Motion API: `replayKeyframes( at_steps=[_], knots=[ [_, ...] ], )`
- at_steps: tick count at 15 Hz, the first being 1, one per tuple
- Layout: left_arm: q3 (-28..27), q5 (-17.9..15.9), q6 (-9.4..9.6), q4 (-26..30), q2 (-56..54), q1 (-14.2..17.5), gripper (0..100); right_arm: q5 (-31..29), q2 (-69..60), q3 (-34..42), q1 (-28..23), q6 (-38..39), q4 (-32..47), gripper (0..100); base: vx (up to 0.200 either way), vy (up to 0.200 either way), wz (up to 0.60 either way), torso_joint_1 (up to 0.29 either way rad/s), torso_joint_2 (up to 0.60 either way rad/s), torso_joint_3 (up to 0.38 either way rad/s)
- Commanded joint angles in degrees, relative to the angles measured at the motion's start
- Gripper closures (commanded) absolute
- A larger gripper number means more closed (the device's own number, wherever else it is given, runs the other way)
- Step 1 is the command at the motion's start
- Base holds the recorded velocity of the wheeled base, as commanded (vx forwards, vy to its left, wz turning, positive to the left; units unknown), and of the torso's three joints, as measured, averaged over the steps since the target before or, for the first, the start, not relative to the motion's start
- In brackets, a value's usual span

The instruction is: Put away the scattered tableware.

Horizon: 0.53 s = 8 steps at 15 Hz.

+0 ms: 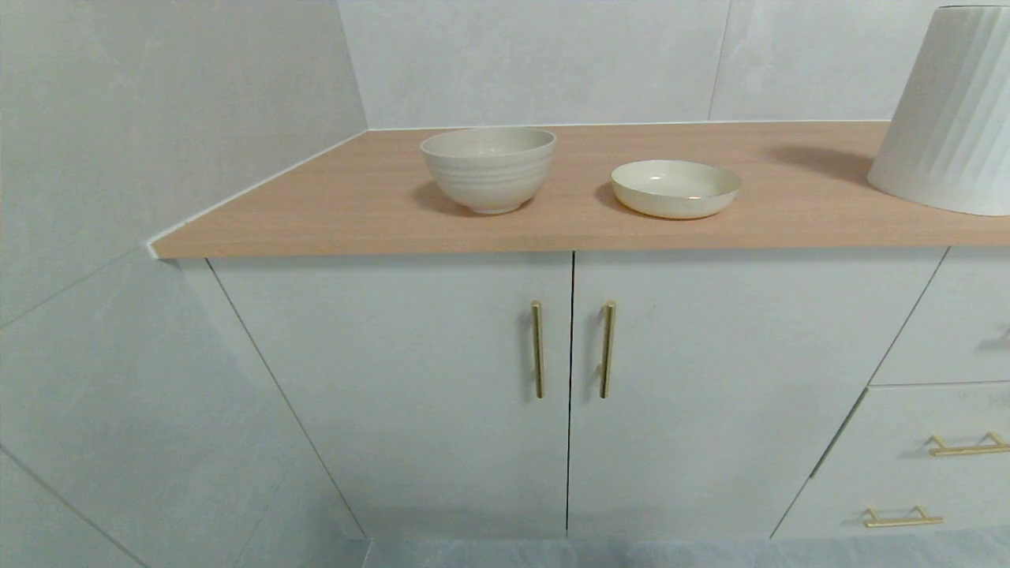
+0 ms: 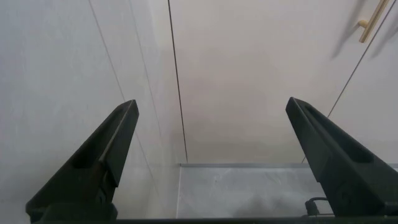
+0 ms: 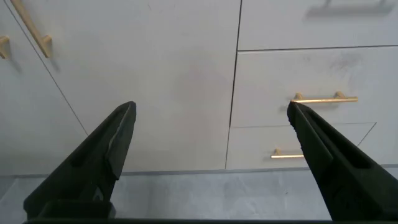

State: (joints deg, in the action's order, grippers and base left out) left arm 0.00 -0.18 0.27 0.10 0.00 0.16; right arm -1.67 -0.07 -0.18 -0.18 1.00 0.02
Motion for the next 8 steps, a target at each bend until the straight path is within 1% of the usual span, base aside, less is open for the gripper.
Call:
replayKeyframes(
  at_steps=[1,3,4,5,6,7,8],
  knots=[
    [0.0,0.0,0.0,0.0,0.0,0.0,0,0.0,0.1,0.0,0.0,-0.3,0.0,0,0.0,0.0,0.0,0.0,0.0,0.0],
    [0.0,0.0,0.0,0.0,0.0,0.0,0,1.1,0.2,-1.7,0.1,-1.6,-0.5,0,0.0,0.0,0.0,0.0,0.0,0.0],
    [0.0,0.0,0.0,0.0,0.0,0.0,0,6.2,5.4,-12.4,1.5,0.7,-0.1,0,0.0,0.0,0.0,0.0,0.0,0.0],
    [0.0,0.0,0.0,0.0,0.0,0.0,0,9.7,12.1,-16.9,3.3,1.1,0.3,0,0.0,0.0,0.0,0.0,0.0,0.0],
    [0.0,0.0,0.0,0.0,0.0,0.0,0,11.8,16.7,-18.4,4.1,1.0,0.5,0,0.0,0.0,0.0,0.0,0.0,0.0],
    [0.0,0.0,0.0,0.0,0.0,0.0,0,15.2,25.5,-20.5,4.8,0.9,0.2,0,0.0,0.0,0.0,0.0,0.0,0.0],
    [0.0,0.0,0.0,0.0,0.0,0.0,0,19.5,39.7,-24.5,6.2,0.8,-0.3,0,0.0,0.0,0.0,0.0,0.0,0.0]
  ],
)
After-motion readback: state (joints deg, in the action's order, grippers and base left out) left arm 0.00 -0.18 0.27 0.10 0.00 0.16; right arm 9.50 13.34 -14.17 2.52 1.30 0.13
